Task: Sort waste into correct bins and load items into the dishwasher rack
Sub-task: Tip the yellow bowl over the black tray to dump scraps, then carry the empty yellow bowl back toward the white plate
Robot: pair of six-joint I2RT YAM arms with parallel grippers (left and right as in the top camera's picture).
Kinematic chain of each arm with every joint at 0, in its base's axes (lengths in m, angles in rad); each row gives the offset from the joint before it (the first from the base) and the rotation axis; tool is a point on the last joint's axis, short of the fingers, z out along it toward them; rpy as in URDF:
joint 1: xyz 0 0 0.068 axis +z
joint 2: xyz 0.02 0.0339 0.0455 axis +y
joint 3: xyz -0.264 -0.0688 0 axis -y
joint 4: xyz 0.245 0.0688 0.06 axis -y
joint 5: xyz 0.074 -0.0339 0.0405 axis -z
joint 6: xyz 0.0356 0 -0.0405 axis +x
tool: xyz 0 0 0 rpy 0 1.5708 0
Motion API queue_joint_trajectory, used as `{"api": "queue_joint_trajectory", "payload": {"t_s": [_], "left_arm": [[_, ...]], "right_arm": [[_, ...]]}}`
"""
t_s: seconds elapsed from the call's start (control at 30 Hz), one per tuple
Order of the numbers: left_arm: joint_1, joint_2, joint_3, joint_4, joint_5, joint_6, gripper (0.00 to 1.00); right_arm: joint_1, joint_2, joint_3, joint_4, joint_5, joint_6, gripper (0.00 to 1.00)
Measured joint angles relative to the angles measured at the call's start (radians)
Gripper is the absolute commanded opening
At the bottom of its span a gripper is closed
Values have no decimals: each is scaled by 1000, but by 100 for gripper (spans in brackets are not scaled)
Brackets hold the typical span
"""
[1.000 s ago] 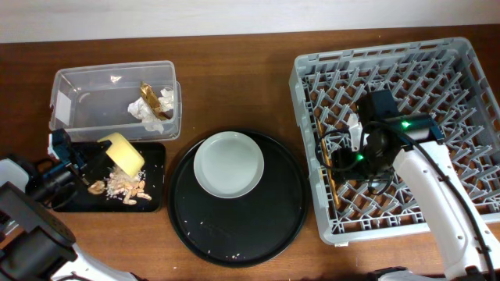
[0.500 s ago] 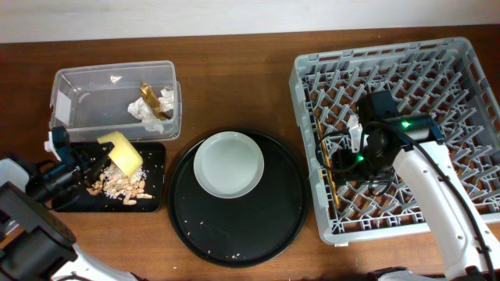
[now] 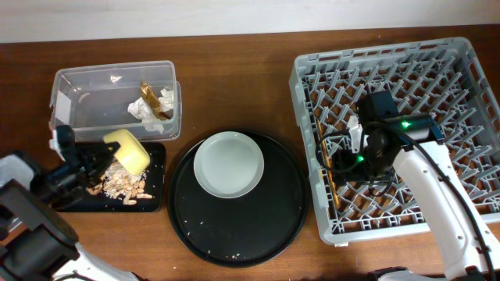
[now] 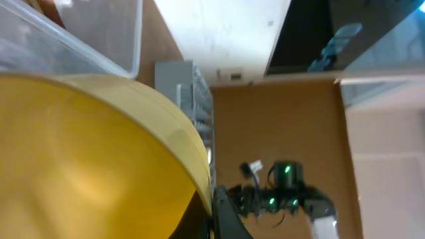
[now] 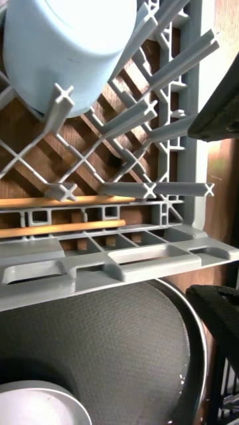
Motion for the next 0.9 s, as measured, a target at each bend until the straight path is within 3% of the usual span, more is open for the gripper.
{"api": "queue_joint_trajectory", "payload": {"t_s": [0.1,0.3,0.4,0.5,0.53,0.63,0.77,0.8,0.87,0.9], "left_arm": [[-75,0,0,-6,-35,52,0],[-389,0,98,29,-122,56,0],[-548,0,198,193,-234,-107,0],[-716,0,254,411,-477,-382,0],[-804,0,258,476,-636,-504,0],[-967,0,258,544,-917,-676,0],[-1158,0,260,574,-1167,-819,0],[-1188,0,260,578,-1210,-848,5],[-1224,0,260,578,-1257,-890,32],[-1230,0,260,575,-1265,-897,35]], "right_arm": [[0,0,0,-3,0,0,70],[0,0,0,-4,0,0,70],[0,0,0,-3,0,0,70],[0,0,0,-3,0,0,70],[0,0,0,-3,0,0,70],[0,0,0,-4,0,0,70],[0,0,0,-4,0,0,70],[0,0,0,-4,0,0,70],[0,0,0,-3,0,0,73],[0,0,0,-3,0,0,74]]}}
